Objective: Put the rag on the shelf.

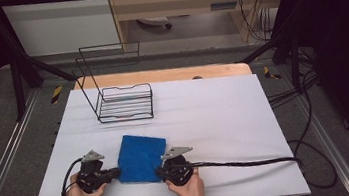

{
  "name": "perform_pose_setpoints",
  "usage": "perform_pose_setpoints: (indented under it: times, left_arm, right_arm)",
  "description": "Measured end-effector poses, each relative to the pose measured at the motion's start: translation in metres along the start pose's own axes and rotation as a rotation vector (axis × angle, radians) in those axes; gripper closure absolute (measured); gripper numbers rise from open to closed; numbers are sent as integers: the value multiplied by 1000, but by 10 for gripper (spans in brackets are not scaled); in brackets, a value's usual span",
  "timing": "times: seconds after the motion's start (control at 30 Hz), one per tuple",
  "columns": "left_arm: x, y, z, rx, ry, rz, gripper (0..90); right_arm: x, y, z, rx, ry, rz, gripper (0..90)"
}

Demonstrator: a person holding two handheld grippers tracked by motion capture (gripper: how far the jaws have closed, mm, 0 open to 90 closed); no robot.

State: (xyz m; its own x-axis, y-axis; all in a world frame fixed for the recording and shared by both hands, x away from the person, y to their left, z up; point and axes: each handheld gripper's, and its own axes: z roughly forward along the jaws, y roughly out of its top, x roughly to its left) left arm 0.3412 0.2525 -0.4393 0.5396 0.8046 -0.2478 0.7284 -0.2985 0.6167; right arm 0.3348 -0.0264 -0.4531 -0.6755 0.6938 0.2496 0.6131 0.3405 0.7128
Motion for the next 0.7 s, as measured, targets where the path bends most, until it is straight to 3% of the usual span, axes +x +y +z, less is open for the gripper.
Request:
perform_pose_setpoints:
  times: [0.1,0.27,0.47,0.53,0.57,0.6,0.63,0.7]
  left_arm:
    - [-4,-1,-4,-5,-23,-8,862]
    - [-19,-5,-10,-14,-38,19,860]
    - [-22,-8,-8,-10,-41,30,809]
    - [-20,-7,-10,-33,-30,36,756]
    - [-19,-7,-11,-48,-24,39,685]
    - [-18,-6,-12,-62,-19,40,685]
    - [-17,-4,-13,-77,-14,45,631]
    - [-14,-1,-15,-100,-3,57,518]
  right_arm:
    - [-1,4,-7,3,9,-3,856]
    - [-4,9,-23,15,34,13,856]
    - [-12,0,-23,57,28,29,802]
    - [-15,-2,-22,41,25,20,731]
    - [-18,-3,-25,8,19,8,633]
    - [-18,-3,-25,8,19,8,633]
    - [-20,-3,-27,-8,14,-8,596]
    - [-29,0,-34,-55,3,-41,424]
